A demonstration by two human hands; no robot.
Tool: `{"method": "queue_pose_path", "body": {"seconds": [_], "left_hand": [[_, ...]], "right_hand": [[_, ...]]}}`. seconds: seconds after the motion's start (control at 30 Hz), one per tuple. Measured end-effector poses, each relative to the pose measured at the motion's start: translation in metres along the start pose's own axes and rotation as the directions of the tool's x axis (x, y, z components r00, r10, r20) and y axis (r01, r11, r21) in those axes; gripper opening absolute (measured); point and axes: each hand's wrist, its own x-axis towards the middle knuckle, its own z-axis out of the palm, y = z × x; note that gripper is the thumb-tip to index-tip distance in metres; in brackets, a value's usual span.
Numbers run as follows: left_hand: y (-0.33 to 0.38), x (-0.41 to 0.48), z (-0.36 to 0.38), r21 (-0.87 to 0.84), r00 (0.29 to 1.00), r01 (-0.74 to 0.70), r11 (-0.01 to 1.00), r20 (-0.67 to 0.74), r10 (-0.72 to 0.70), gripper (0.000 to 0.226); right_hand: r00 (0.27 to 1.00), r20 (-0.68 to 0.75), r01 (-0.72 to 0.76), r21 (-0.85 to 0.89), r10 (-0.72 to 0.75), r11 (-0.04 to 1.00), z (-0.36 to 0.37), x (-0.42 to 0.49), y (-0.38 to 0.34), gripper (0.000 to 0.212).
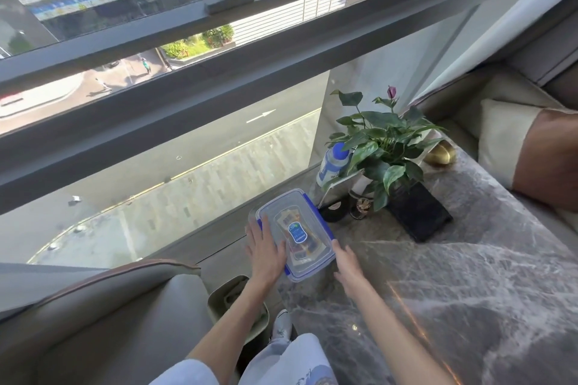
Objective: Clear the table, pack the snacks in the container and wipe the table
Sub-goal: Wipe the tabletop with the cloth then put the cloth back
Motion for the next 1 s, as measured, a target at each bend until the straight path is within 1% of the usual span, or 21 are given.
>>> {"method": "queue_pose_path", "body": {"seconds": [0.03,0.1,0.17,0.27,0.37,0.43,0.47,0.5,0.53,0.6,0.67,0.73,0.8,0.87,0.93,1.0], "left_hand": [[0.000,0.007,-0.002,0.081,0.999,-0.013,0.997,0.036,0.010,0.073],[0.001,0.019,-0.007,0.229,0.991,-0.085,0.970,0.122,0.058,0.072],[0.001,0.027,-0.011,0.312,0.974,-0.139,0.940,0.214,0.073,0.070],[-0.003,0.031,-0.011,0.366,0.957,-0.161,0.917,0.285,0.054,0.070],[0.000,0.030,-0.011,0.408,0.959,-0.156,0.900,0.282,0.038,0.070],[0.010,0.026,-0.011,0.449,0.969,-0.133,0.883,0.246,0.021,0.066],[0.019,0.021,-0.011,0.476,0.977,-0.135,0.869,0.210,0.037,0.061],[0.029,0.015,-0.010,0.505,0.981,-0.162,0.847,0.172,0.086,0.055],[0.041,0.008,-0.008,0.527,0.976,-0.218,0.821,0.141,0.169,0.048],[0.066,-0.008,0.004,0.500,0.923,-0.382,0.777,0.155,0.354,0.034],[0.094,-0.022,0.025,0.416,0.865,-0.501,0.759,0.256,0.431,0.030],[0.125,-0.029,0.056,0.343,0.834,-0.534,0.773,0.362,0.416,0.033],[0.159,-0.029,0.091,0.289,0.809,-0.542,0.789,0.433,0.397,0.032],[0.190,-0.023,0.124,0.260,0.798,-0.538,0.802,0.463,0.386,0.028],[0.218,-0.010,0.151,0.259,0.799,-0.532,0.806,0.468,0.377,0.023],[0.240,0.008,0.174,0.262,0.809,-0.521,0.813,0.457,0.371,0.021]], "right_hand": [[0.997,0.060,-0.058,0.105,0.052,0.993,0.003,-0.002,0.003,0.069],[0.982,0.167,-0.125,0.265,0.082,0.956,0.008,-0.005,0.005,0.061],[0.979,0.193,-0.125,0.333,0.062,0.935,0.012,-0.008,0.004,0.055],[0.982,0.182,-0.104,0.337,0.044,0.936,0.013,-0.012,0.001,0.054],[0.983,0.177,-0.102,0.327,0.045,0.940,0.011,-0.009,0.000,0.056],[0.983,0.178,-0.094,0.293,0.043,0.951,0.007,-0.007,0.001,0.057],[0.983,0.176,-0.091,0.268,0.044,0.959,0.003,-0.006,0.001,0.059],[0.984,0.170,-0.085,0.234,0.046,0.969,-0.003,-0.005,0.002,0.060],[0.986,0.160,-0.074,0.191,0.043,0.979,-0.011,-0.004,0.003,0.062],[0.994,0.104,-0.039,0.095,0.029,0.995,-0.031,0.001,0.006,0.060],[1.000,-0.005,0.002,0.039,-0.001,0.999,-0.060,0.008,0.009,0.053],[0.991,-0.130,0.053,0.054,-0.046,0.997,-0.096,0.017,0.013,0.042],[0.969,-0.242,0.069,0.070,-0.050,0.995,-0.136,0.023,0.012,0.034],[0.939,-0.340,0.079,0.076,-0.049,0.994,-0.176,0.033,0.007,0.025],[0.904,-0.424,0.102,0.101,-0.050,0.990,-0.212,0.052,-0.002,0.024],[0.889,-0.452,0.140,0.122,-0.071,0.983,-0.238,0.074,-0.015,0.017]]}}
